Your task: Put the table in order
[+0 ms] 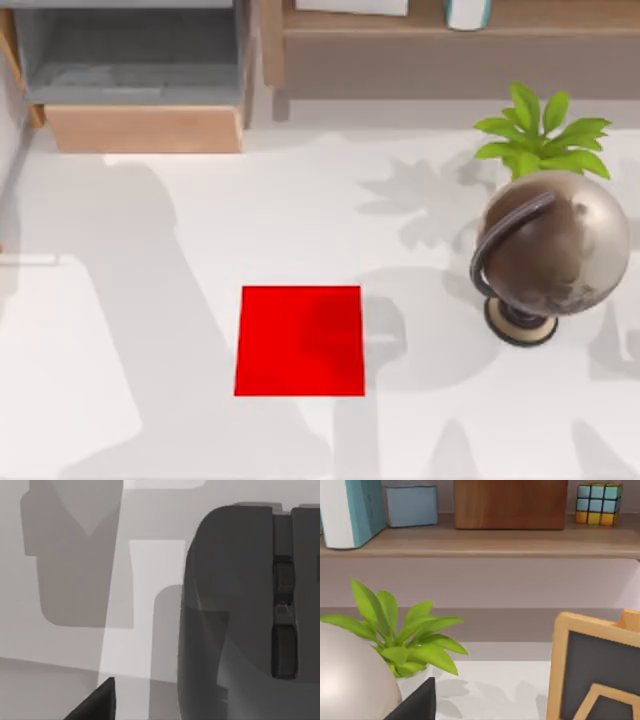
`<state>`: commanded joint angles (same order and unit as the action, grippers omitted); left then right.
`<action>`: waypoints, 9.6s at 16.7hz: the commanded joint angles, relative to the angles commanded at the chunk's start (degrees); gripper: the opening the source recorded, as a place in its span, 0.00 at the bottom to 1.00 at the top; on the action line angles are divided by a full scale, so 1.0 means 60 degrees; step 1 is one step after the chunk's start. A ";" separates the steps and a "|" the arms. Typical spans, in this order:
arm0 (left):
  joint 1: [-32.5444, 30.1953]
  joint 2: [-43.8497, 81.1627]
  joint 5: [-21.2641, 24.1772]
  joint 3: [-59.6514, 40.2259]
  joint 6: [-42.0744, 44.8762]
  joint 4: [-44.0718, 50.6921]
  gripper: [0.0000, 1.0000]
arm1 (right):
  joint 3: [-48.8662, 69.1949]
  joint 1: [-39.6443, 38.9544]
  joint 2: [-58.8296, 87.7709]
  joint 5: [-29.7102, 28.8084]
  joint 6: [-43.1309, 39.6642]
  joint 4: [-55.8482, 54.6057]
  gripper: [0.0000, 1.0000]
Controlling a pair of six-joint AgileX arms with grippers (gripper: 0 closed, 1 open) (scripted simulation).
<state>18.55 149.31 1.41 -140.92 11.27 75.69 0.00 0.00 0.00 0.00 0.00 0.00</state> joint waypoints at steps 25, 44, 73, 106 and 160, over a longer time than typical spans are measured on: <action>-0.0006 0.0145 0.0002 0.0850 -0.0005 -0.0996 1.00 | 0.0000 0.0000 0.0000 0.0000 0.0000 0.0000 1.00; -0.0006 0.0145 0.0002 0.0850 -0.0005 -0.0996 0.00 | 0.0000 0.0000 0.0000 0.0000 0.0000 0.0000 1.00; -0.7096 -0.5632 -0.0382 0.8248 -0.6526 -0.3024 0.00 | 0.0000 0.0000 0.0000 0.0000 0.0000 0.0000 1.00; -1.0115 -0.5873 -0.0875 1.0030 -0.8663 -0.4707 0.00 | 0.0000 0.0000 0.0000 0.0000 0.0000 0.0000 1.00; -0.1410 -0.8695 0.5915 1.7964 0.5606 -1.9991 1.00 | 0.0000 0.0000 0.0000 0.0000 0.0000 0.0000 1.00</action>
<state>10.09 97.14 36.90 -33.14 44.91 -44.26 0.00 0.00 0.00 0.00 0.00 0.00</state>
